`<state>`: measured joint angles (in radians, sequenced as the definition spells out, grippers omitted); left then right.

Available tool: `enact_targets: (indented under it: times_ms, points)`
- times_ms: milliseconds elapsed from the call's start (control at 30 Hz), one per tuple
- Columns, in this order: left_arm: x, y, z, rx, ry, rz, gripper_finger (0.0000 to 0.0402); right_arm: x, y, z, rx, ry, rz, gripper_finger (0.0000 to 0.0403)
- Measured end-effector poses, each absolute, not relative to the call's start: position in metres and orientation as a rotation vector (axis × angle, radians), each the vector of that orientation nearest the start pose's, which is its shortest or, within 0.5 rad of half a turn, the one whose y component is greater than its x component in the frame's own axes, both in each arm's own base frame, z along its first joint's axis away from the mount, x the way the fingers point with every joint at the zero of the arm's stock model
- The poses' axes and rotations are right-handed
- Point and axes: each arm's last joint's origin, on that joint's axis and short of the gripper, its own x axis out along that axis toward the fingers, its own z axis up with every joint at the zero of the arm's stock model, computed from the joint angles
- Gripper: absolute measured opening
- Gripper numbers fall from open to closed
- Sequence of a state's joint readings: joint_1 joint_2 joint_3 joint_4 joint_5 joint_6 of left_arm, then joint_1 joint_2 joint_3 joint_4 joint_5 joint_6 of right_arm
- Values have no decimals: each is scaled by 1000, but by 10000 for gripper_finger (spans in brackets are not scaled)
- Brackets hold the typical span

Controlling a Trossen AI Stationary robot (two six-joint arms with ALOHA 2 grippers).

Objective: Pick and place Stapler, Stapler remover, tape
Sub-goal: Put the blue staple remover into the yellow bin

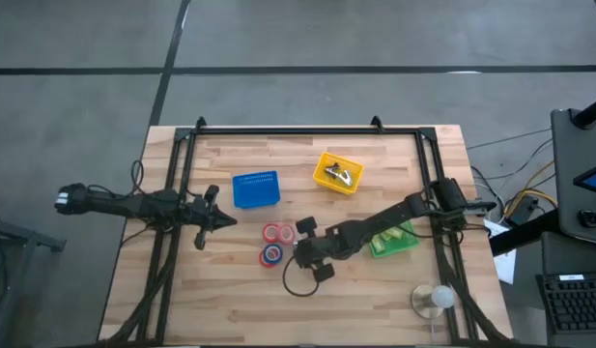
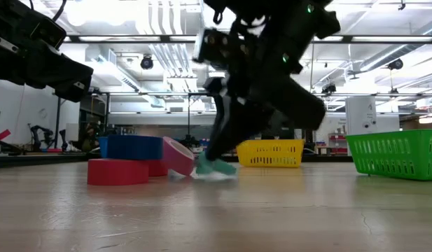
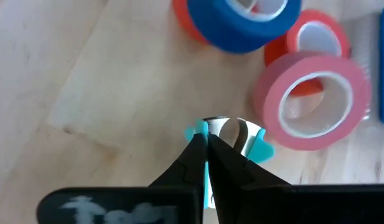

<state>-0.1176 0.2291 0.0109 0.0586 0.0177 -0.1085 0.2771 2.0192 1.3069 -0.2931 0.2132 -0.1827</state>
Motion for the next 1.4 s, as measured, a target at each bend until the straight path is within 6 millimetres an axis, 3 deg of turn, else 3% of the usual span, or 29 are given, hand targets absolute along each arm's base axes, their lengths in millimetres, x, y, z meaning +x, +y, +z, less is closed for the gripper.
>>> enact_targets:
  times_ms: [400,700,1000,1400]
  points:
    - [110,-13,154,-100,167,-126,16,386,96,200,-477,931,-89,8]
    - [110,-13,153,-100,171,-126,16,366,70,230,-475,966,-329,8]
    - [110,-13,152,-99,186,-125,16,354,34,244,-354,1004,-475,8]
    - [110,-13,152,-99,186,-125,16,352,-22,244,-270,1052,-611,8]
